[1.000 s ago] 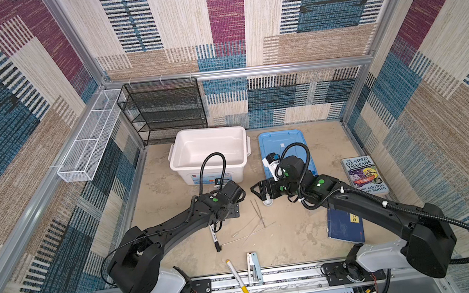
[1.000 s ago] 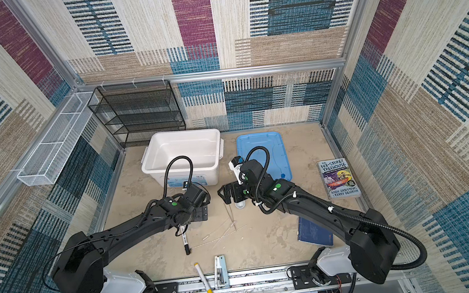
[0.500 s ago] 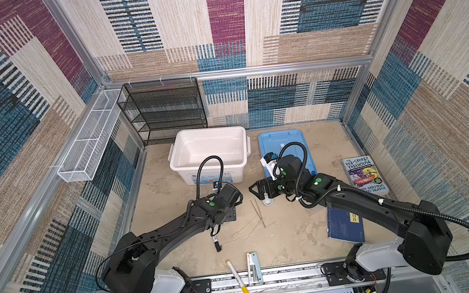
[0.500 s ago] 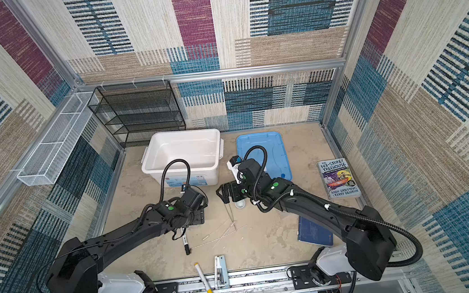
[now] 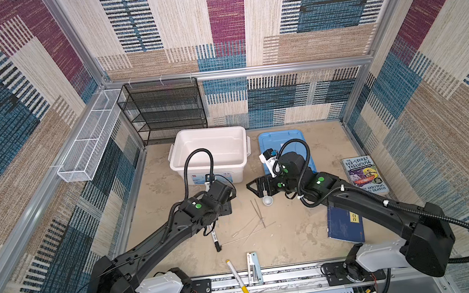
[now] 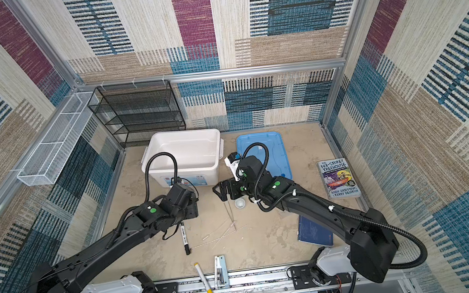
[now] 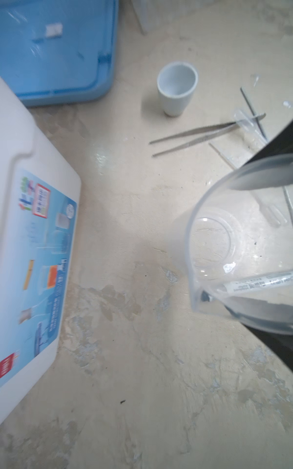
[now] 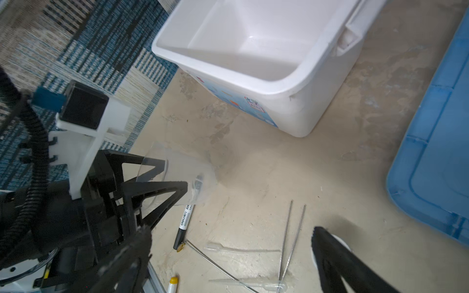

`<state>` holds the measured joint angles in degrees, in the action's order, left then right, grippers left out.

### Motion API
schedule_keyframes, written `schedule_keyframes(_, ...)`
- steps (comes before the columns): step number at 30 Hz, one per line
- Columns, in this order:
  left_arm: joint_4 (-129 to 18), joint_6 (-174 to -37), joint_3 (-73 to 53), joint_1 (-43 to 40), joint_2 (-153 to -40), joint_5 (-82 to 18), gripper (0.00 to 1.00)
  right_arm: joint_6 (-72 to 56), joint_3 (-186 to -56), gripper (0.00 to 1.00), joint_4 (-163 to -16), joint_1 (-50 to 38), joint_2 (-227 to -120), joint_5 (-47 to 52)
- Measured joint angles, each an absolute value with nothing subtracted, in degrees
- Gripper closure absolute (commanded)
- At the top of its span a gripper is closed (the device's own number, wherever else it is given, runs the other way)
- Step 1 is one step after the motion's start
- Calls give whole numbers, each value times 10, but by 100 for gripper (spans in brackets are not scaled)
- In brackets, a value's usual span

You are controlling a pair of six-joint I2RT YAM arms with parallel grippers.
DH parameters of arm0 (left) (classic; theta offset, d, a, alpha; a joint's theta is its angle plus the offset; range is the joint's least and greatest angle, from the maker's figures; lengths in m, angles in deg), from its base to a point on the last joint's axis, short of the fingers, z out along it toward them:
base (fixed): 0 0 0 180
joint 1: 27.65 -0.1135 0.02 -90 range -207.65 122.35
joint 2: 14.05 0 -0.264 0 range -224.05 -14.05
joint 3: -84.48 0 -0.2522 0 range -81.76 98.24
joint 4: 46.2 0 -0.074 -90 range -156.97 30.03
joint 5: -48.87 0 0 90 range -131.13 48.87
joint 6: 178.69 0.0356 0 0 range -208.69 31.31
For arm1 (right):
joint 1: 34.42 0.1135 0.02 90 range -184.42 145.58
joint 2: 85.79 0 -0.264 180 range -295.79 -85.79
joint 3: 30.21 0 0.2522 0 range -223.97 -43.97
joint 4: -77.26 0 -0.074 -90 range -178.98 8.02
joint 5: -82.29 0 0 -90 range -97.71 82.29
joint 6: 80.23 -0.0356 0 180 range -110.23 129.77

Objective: Organize the chemistry lab equipment
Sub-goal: 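Lift the clear beaker off the table with the left gripper, then carry the beaker over the white bin with left while right moves beside bin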

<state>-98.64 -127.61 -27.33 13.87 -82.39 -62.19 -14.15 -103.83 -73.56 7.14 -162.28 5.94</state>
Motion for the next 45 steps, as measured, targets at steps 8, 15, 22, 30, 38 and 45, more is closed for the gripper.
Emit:
schedule_keyframes(8, -1048, -1207, -117, 53, -791, -615, 33, -141, -1110, 0, -769, 71, -1638, 55)
schedule_keyframes(15, -1037, -1121, 54, -68, -889, -586, 34, -139, -1237, 0, -792, 71, -1756, 69)
schedule_keyframes(22, -993, -1073, 129, -141, -1024, -547, 35, -135, -1369, 1, -792, 71, -1881, 71)
schedule_keyframes(30, -936, -1033, 158, -196, -1148, -476, 35, -128, -1524, 1, -735, 71, -2026, 51)
schedule_keyframes(38, -928, -1019, 155, -199, -1206, -471, 35, -101, -1638, 1, -657, 71, -2123, 42)
schedule_keyframes(45, -944, -1023, 129, -201, -1205, -483, 36, -86, -1623, 2, -615, 71, -2123, 36)
